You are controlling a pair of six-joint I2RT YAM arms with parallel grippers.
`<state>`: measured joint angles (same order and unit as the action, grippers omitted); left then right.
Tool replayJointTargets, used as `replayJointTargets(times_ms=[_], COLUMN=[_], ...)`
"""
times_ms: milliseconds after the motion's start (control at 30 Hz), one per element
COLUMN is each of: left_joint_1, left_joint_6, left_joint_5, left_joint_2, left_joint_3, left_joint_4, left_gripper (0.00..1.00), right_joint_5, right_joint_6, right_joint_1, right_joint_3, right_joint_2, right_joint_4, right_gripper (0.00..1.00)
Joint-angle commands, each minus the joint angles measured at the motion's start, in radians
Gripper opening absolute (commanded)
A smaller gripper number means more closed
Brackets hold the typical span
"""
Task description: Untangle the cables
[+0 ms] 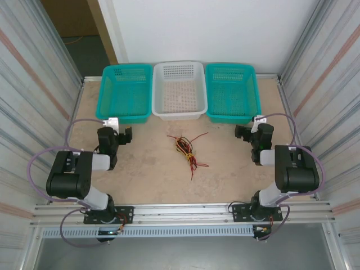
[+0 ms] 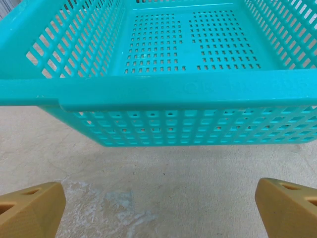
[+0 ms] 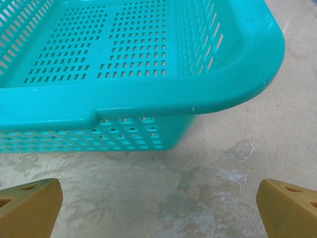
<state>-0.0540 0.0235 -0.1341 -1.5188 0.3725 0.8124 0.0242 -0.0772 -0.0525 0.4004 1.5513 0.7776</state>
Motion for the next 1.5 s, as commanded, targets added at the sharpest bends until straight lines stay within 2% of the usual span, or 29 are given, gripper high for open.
replayJointTargets(times_ms=[0, 467, 567, 900, 967, 1000, 1067, 1133, 1167, 1233, 1300, 1367, 1433, 1467], left_joint_1=[0.003, 0.005, 0.039, 0.025, 0.020, 0.008, -0.015, -0.052, -0.073, -0.109, -0.164, -0.213, -0.249, -0.268], left_joint_6=[0.015, 0.013, 0.000, 0.013, 0.013, 0.012, 0.021, -0.002, -0.042, -0.141, -0.270, -0.374, -0.480, -0.527], left_joint_5=[-0.013, -0.009, 0.068, 0.048, 0.036, -0.028, -0.074, -0.179, -0.236, -0.284, -0.342, -0.320, -0.279, -0.253], left_joint_2=[0.008, 0.009, 0.015, 0.011, 0.017, 0.039, 0.123, 0.174, 0.192, 0.230, 0.276, 0.335, 0.387, 0.415], left_joint_3=[0.022, 0.022, 0.020, 0.028, 0.026, 0.039, 0.107, 0.189, 0.231, 0.312, 0.366, 0.382, 0.402, 0.403], left_joint_4=[0.010, 0.009, 0.002, -0.007, 0.000, -0.028, -0.257, -0.479, -0.604, -0.878, -1.101, -1.251, -1.387, -1.441], left_gripper=[0.99, 0.99, 0.99, 0.99, 0.99, 0.99, 0.99, 0.99, 0.99, 0.99, 0.99, 0.99, 0.96, 0.94], right_joint_5=[-0.003, -0.001, 0.002, 0.001, -0.064, -0.114, -0.135, -0.216, -0.276, -0.433, -0.582, -0.601, -0.565, -0.535], right_joint_6=[-0.009, -0.010, -0.012, -0.011, -0.020, -0.037, -0.081, -0.115, -0.132, -0.179, -0.300, -0.491, -0.697, -0.750], right_joint_1=[0.006, 0.004, 0.002, 0.003, 0.013, 0.021, 0.025, 0.075, 0.121, 0.225, 0.315, 0.332, 0.326, 0.326], right_joint_3=[0.010, 0.012, 0.012, 0.007, 0.048, 0.109, 0.197, 0.183, 0.155, 0.120, 0.117, 0.165, 0.222, 0.233], right_joint_2=[-0.012, -0.010, -0.010, -0.013, -0.056, -0.100, -0.164, -0.248, -0.315, -0.469, -0.596, -0.672, -0.713, -0.729], right_joint_4=[0.016, 0.014, 0.015, 0.022, -0.068, -0.227, -0.470, -0.566, -0.599, -0.695, -0.865, -1.102, -1.329, -1.399], right_gripper=[0.99, 0.99, 0.99, 0.99, 0.99, 0.99, 0.99, 0.99, 0.99, 0.99, 0.99, 0.99, 0.99, 0.99])
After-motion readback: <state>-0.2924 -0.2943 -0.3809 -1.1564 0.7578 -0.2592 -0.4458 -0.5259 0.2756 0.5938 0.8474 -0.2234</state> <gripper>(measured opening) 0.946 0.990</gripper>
